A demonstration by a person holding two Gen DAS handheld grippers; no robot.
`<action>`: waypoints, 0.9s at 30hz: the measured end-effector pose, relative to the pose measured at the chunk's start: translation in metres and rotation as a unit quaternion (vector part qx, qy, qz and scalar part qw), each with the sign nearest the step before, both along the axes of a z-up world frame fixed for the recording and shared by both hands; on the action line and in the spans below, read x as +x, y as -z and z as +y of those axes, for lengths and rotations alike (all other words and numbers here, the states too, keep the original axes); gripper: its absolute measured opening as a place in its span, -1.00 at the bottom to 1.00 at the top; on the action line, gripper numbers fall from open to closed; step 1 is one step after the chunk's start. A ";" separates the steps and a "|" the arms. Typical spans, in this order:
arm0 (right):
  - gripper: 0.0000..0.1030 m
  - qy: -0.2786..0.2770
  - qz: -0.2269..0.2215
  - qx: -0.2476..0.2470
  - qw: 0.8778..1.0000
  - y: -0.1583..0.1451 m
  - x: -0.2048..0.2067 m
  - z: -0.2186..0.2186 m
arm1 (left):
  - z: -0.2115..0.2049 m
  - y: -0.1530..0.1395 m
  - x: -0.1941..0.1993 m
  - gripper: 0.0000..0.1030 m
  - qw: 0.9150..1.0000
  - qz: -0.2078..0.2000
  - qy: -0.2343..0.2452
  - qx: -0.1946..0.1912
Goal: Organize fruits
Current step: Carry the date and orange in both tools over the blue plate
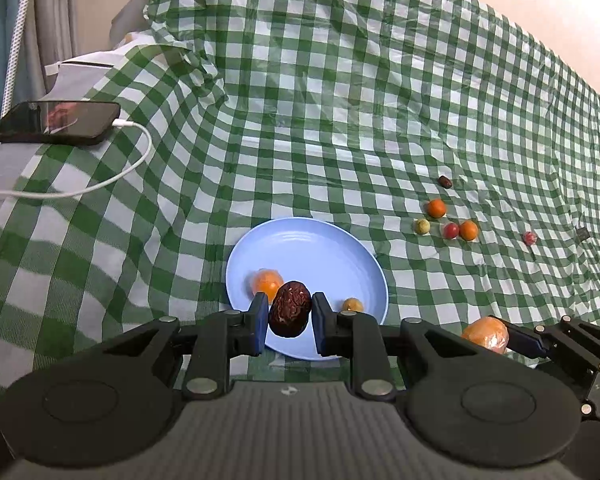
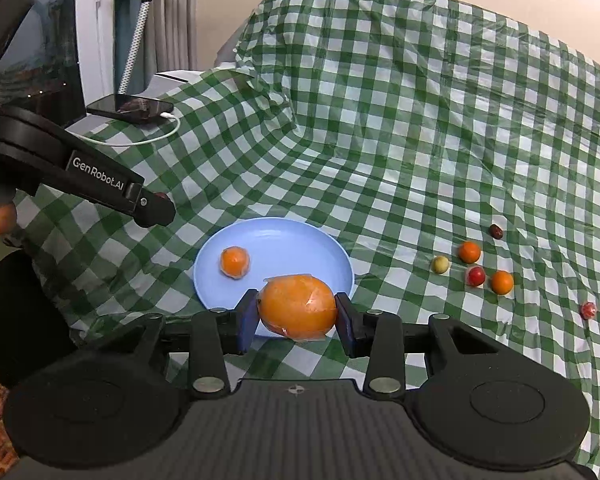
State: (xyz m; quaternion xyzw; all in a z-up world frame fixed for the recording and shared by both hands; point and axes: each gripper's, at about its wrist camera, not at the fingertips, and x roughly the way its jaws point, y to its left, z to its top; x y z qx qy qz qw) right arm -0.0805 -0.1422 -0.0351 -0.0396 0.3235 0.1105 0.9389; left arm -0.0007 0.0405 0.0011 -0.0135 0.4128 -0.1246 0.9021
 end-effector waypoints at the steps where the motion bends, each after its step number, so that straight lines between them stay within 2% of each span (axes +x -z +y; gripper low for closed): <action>1: -0.19 0.001 0.001 0.000 1.000 0.001 0.003 0.000 | -0.001 0.000 0.004 -0.51 1.000 0.001 0.000 0.000; 14: -0.19 -0.007 0.019 0.008 1.000 0.019 0.047 0.011 | -0.015 0.018 0.051 -0.51 1.000 0.019 0.006 0.015; 27: -0.19 0.000 0.048 0.008 0.999 0.048 0.095 0.013 | -0.026 0.050 0.094 -0.51 0.998 0.047 0.012 0.035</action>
